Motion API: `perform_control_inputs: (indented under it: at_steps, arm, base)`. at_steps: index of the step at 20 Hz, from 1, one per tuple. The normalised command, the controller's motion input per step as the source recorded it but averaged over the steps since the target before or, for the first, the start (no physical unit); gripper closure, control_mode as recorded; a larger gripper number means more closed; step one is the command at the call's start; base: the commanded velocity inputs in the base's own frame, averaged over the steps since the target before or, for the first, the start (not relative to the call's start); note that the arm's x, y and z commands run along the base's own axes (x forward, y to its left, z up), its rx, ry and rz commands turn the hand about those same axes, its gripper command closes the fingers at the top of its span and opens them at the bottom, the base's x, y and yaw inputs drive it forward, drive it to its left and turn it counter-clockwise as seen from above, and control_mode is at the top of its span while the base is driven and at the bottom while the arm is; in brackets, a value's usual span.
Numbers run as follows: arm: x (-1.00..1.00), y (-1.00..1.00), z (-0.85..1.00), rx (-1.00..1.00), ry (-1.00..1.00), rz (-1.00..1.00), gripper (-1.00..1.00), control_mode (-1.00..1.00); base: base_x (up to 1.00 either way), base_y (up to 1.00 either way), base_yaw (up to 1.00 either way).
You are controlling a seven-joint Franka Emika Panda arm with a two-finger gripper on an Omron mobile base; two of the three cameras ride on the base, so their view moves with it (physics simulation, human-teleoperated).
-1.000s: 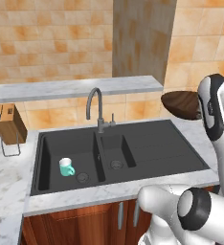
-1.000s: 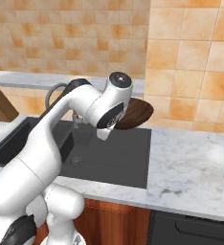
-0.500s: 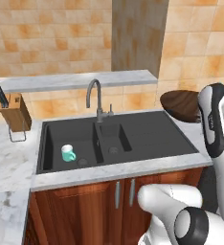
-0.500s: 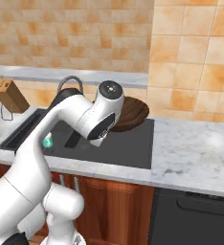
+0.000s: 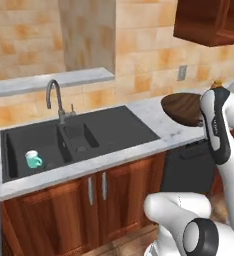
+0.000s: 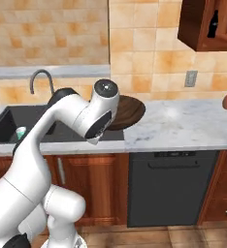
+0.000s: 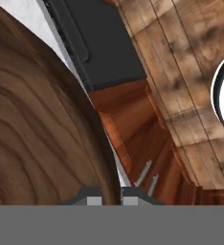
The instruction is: Pick the mug and place it in the sink. Pick the bowl and place it in the open cabinet and then close the cabinet.
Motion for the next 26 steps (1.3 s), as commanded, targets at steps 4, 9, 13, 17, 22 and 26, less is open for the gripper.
perform_control_inputs:
  at_steps: [4, 9, 13, 17, 22, 26]
  arm:
    - [0.0, 0.0, 0.0, 0.0, 0.0, 0.0, 1.0, 1.0]
    - [0.0, 0.0, 0.0, 0.0, 0.0, 0.0, 1.0, 1.0]
    - [0.0, 0.0, 0.0, 0.0, 0.0, 0.0, 1.0, 1.0]
    - [0.0, 0.0, 0.0, 0.0, 0.0, 0.0, 1.0, 1.0]
    - [0.0, 0.0, 0.0, 0.0, 0.0, 0.0, 1.0, 1.0]
    - [0.0, 0.0, 0.0, 0.0, 0.0, 0.0, 1.0, 1.0]
  base:
    - [0.03, -0.24, -0.63]
    - [0.42, -0.26, -0.49]
    - [0.68, -0.14, -0.18]
    - [1.0, -0.36, -0.07]
    - [0.76, -0.69, -0.02]
    - [0.97, -0.23, -0.02]
